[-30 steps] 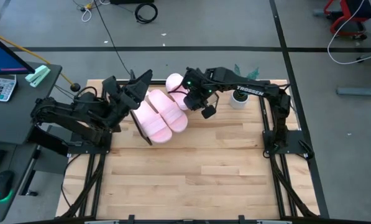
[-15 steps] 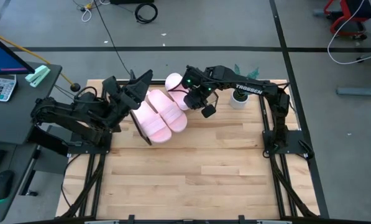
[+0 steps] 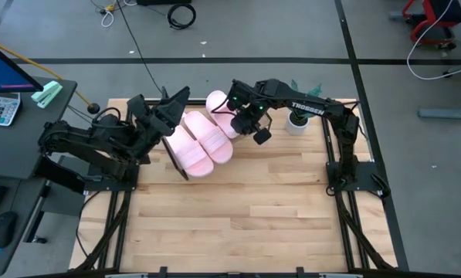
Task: Pick and place slides into the shelf
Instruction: Put the pink slipper on the shelf
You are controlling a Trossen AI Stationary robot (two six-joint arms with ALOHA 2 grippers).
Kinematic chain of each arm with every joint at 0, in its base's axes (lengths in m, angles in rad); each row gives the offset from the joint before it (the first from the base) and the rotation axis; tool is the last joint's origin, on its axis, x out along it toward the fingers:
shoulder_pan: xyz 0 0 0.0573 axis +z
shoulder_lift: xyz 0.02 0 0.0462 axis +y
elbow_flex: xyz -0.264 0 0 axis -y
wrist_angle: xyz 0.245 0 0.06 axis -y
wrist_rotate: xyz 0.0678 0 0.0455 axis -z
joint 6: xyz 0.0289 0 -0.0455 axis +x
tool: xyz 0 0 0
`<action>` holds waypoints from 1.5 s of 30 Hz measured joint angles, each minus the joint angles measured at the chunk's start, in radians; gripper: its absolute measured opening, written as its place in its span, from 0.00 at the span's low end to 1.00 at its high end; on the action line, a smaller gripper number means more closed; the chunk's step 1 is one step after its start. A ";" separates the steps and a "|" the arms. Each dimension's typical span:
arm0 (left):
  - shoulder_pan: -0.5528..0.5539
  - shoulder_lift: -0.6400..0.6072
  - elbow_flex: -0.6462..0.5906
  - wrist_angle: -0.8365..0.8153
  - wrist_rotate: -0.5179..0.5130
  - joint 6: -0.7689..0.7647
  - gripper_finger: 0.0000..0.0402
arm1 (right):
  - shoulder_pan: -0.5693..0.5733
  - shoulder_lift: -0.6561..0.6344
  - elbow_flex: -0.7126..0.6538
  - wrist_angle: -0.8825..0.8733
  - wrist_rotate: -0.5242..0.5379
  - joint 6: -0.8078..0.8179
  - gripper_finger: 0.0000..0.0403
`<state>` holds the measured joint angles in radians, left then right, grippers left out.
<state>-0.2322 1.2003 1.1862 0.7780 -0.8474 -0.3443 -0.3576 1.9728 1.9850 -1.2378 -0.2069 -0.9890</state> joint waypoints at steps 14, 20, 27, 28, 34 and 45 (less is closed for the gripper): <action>0.000 0.001 0.000 0.000 0.000 0.000 0.71 | 0.000 -0.009 -0.142 0.045 -0.046 0.022 0.31; 0.000 0.001 0.000 -0.001 0.000 0.000 0.71 | 0.001 -0.012 -0.128 0.065 -0.037 0.051 0.43; 0.005 0.001 0.000 -0.016 -0.010 0.000 0.71 | -0.002 -0.034 -0.103 0.063 -0.011 0.068 0.55; 0.009 0.001 0.000 -0.023 -0.010 0.000 0.71 | -0.001 -0.036 -0.103 0.059 -0.010 0.075 0.56; 0.034 0.001 0.000 -0.037 -0.013 0.000 0.71 | 0.019 -0.039 -0.102 0.045 -0.008 0.108 0.61; 0.192 -0.130 0.001 -0.449 0.050 -0.144 0.71 | 0.068 -0.137 -0.101 0.030 0.161 0.186 0.62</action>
<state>-0.0400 1.0705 1.1870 0.3289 -0.7974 -0.4882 -0.2897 1.8360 1.8843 -1.2075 -0.0463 -0.8030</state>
